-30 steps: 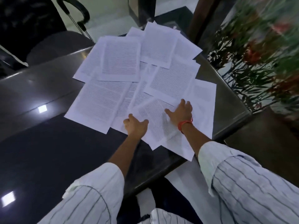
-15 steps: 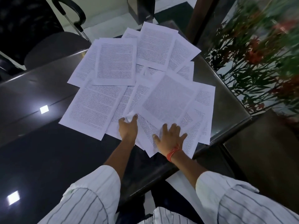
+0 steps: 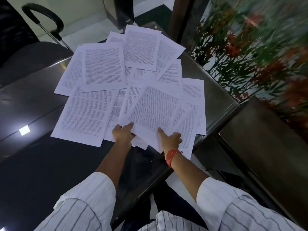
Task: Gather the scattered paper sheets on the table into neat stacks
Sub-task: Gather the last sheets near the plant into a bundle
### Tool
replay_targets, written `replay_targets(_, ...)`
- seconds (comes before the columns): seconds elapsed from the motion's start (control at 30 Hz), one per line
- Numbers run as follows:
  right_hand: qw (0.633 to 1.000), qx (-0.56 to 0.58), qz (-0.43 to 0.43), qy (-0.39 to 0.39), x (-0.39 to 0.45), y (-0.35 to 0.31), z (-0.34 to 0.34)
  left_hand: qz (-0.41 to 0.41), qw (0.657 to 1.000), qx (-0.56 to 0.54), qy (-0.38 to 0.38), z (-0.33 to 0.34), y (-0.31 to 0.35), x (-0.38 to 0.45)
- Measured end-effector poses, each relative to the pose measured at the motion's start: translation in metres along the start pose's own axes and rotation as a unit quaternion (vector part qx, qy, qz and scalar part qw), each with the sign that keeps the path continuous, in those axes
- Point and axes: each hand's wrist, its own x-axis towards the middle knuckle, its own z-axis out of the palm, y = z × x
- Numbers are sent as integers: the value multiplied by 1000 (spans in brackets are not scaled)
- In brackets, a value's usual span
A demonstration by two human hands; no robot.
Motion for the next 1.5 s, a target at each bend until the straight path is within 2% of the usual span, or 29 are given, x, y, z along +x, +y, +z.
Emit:
replay_targets(0.07,976,195,83,-41,7,-6,-6,-10,1000,-14,-21,-9,-7,-6)
replay_targets(0.1,970,224,81,-42,11,-6,-8,-18,999,-21,-34,-16,-11,-7)
replay_targets(0.17,975,215,49,-12,21,-2,-11,-37,996,-39,-66,-29,-16,-9)
replay_targets(0.23,981,191,18,-5,25,1,-15,-51,993,-5,-105,-44,-17,-10)
replay_targets(0.4,987,121,-69,-75,33,6,-32,-78,965,123,-218,-73,0,1)
replay_targets(0.57,977,70,-94,-176,49,12,-44,-44,941,206,-264,-66,29,2)
replay_targets(0.63,970,26,-93,-223,58,15,-46,-45,940,214,-261,-59,31,2)
replay_targets(0.7,968,-18,-91,-234,65,13,-48,-39,948,207,-240,-50,28,3)
replay_targets(0.87,984,-59,-119,-118,61,18,-50,13,955,207,-210,-24,7,1)
replay_targets(0.97,974,-92,-180,-100,59,29,-47,31,965,157,-207,-14,-8,-3)
replay_targets(1.03,967,-103,-191,-133,58,31,-47,19,969,132,-208,-13,-8,-5)
replay_targets(1.1,953,-121,-189,-201,64,24,-49,20,968,136,-210,-11,-8,-3)
replay_targets(1.17,940,-161,-198,-226,78,10,-52,45,972,140,-181,-10,-6,-1)
replay_targets(1.2,942,-173,-208,-199,83,1,-53,56,977,131,-157,-11,-4,2)
replay_targets(1.27,943,-204,-250,-82,99,-18,-53,69,987,103,-107,-16,2,7)
replay_targets(1.33,914,-299,-269,45,117,-33,-53,74,992,78,-66,-26,9,12)
replay_targets(1.4,918,-338,-191,81,127,-44,-55,62,997,44,-30,-39,15,15)
replay_targets(1.5,949,-297,-61,90,126,-31,-61,21,1000,-8,19,-58,21,16)
